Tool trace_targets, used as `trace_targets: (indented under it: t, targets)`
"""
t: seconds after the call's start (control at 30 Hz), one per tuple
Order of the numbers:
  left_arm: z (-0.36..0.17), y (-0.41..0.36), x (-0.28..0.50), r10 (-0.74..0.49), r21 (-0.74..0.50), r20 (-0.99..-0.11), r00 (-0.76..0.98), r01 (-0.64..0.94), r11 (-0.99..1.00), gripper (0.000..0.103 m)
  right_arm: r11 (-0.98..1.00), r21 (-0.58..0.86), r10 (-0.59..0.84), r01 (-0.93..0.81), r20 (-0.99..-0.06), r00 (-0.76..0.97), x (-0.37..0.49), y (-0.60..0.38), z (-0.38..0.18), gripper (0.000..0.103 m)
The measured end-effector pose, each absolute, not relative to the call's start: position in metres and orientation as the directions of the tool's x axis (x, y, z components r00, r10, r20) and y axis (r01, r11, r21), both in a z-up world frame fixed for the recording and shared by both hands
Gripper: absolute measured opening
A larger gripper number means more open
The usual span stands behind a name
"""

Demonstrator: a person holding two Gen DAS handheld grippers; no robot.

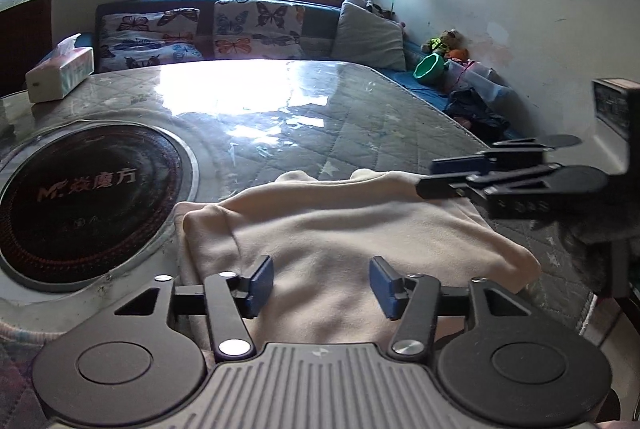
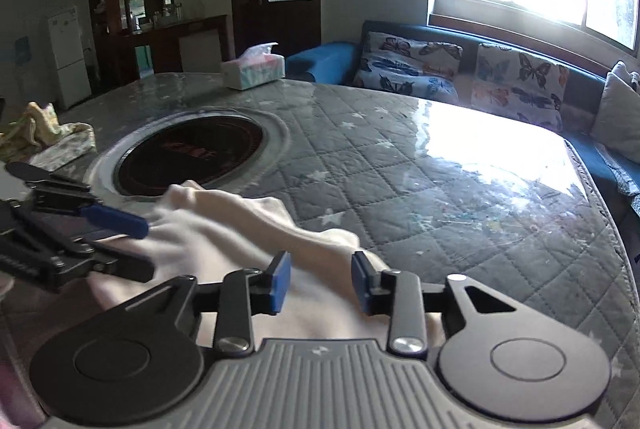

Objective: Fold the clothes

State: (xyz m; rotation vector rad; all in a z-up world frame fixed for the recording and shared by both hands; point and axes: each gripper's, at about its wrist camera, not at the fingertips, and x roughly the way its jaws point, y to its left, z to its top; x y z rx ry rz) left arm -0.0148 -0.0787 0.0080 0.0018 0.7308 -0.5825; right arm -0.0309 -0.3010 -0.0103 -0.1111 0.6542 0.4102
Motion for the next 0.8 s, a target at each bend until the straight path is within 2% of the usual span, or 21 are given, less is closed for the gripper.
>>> trace_targets:
  t: [0.1, 0.2, 0.37, 0.47, 0.53, 0.63, 0.8]
  targets:
    - [0.009, -0.078, -0.019, -0.486, -0.187, -0.63, 0.606, 0.489, 0.852, 0.07, 0.914, 0.047, 0.348, -0.404, -0.604, 0.717, -0.043, -0.298, -0.011, 0.046]
    - [0.01, -0.076, -0.022, -0.472, -0.181, -0.633, 0.613, 0.477, 0.86, 0.074, 0.918, 0.058, 0.347, -0.392, -0.597, 0.723, -0.055, -0.293, -0.011, 0.047]
    - [0.012, -0.074, -0.029, -0.453, -0.167, -0.626, 0.634, 0.458, 0.873, 0.089, 0.927, 0.067, 0.336, -0.369, -0.589, 0.735, -0.073, -0.291, -0.014, 0.06]
    - [0.012, -0.072, -0.033, -0.444, -0.164, -0.623, 0.644, 0.447, 0.879, 0.091, 0.932, 0.07, 0.329, -0.356, -0.578, 0.747, -0.082, -0.29, -0.014, 0.064]
    - [0.013, -0.071, -0.035, -0.439, -0.163, -0.621, 0.649, 0.442, 0.882, 0.094, 0.935, 0.071, 0.325, -0.348, -0.566, 0.758, -0.088, -0.29, -0.012, 0.077]
    - [0.014, -0.07, -0.04, -0.434, -0.16, -0.615, 0.659, 0.435, 0.886, 0.098, 0.939, 0.064, 0.316, -0.337, -0.544, 0.777, -0.097, -0.289, -0.011, 0.085]
    - [0.015, -0.068, -0.047, -0.43, -0.162, -0.604, 0.671, 0.425, 0.891, 0.103, 0.944, 0.043, 0.298, -0.326, -0.529, 0.795, -0.108, -0.286, -0.01, 0.094]
